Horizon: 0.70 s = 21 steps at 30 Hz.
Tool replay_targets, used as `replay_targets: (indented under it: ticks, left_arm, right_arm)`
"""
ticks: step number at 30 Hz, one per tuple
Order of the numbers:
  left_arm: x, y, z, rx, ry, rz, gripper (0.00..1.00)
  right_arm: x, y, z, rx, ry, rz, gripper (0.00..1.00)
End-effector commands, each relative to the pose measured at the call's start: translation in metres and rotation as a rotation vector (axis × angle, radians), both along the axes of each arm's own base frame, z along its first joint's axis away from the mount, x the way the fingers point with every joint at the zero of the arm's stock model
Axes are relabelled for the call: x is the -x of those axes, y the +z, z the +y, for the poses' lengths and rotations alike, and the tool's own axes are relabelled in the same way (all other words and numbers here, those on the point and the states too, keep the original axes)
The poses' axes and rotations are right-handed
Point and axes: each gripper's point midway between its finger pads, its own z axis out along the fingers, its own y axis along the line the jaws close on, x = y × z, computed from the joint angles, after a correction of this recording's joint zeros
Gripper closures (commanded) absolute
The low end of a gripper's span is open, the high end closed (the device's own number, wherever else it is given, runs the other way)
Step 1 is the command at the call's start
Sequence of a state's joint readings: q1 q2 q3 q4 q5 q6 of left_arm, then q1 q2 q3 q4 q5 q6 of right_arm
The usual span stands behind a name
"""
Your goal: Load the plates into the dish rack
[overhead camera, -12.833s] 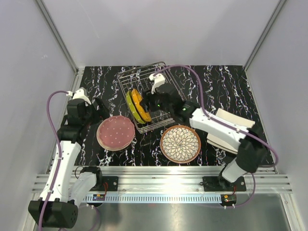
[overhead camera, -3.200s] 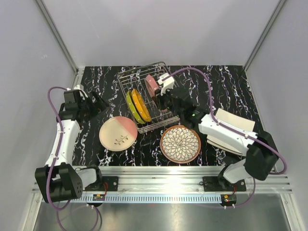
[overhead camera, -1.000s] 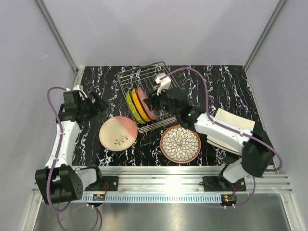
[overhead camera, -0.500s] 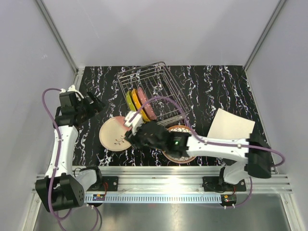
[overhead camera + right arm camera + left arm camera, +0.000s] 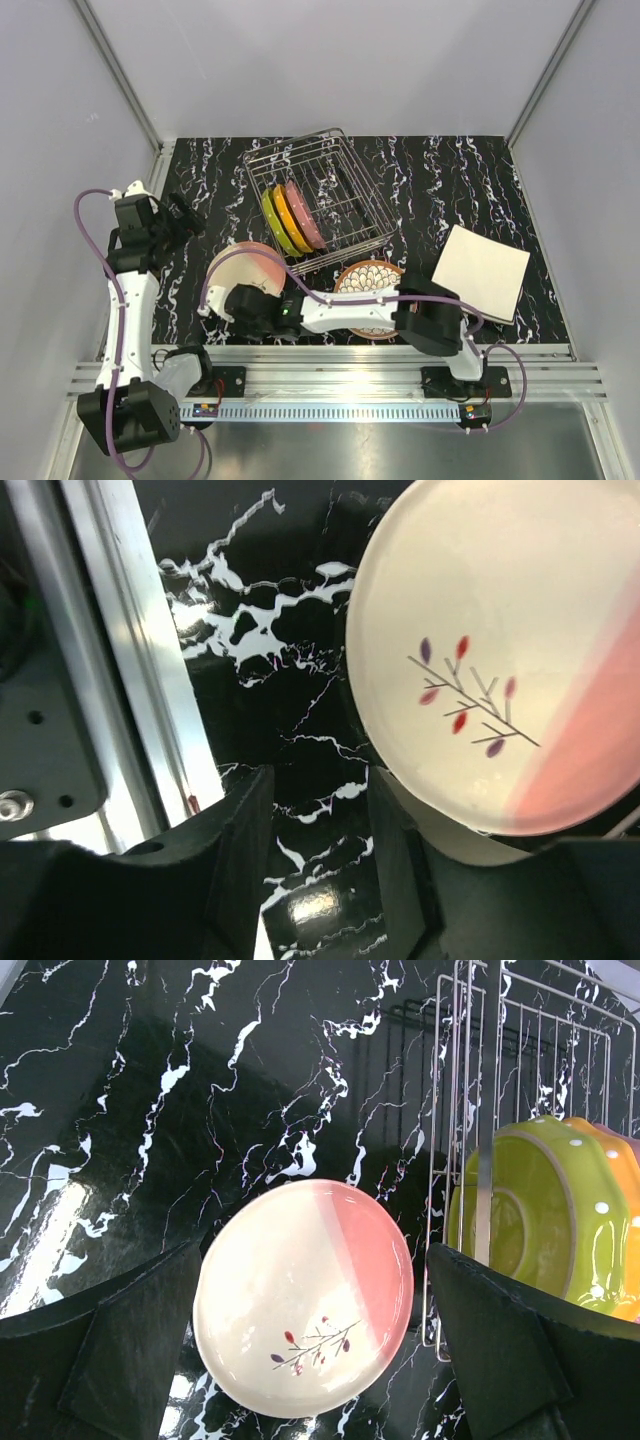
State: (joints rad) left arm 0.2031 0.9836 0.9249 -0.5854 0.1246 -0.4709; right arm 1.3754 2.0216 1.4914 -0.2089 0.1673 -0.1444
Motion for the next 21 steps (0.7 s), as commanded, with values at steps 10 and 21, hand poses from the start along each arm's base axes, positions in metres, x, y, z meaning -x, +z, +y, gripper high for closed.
replay_targets:
  ticks: [10, 21]
  left_arm:
    - [-0.003, 0.014, 0.01, -0.027, 0.035, -0.048, 0.01]
    - [-0.003, 0.014, 0.008, -0.018, 0.026, -0.048, 0.01]
  right_arm:
    - [-0.023, -0.018, 0.024, 0.066, 0.012, -0.08, 0.37]
    - [-0.031, -0.046, 0.021, 0.085, 0.008, -0.005, 0.42]
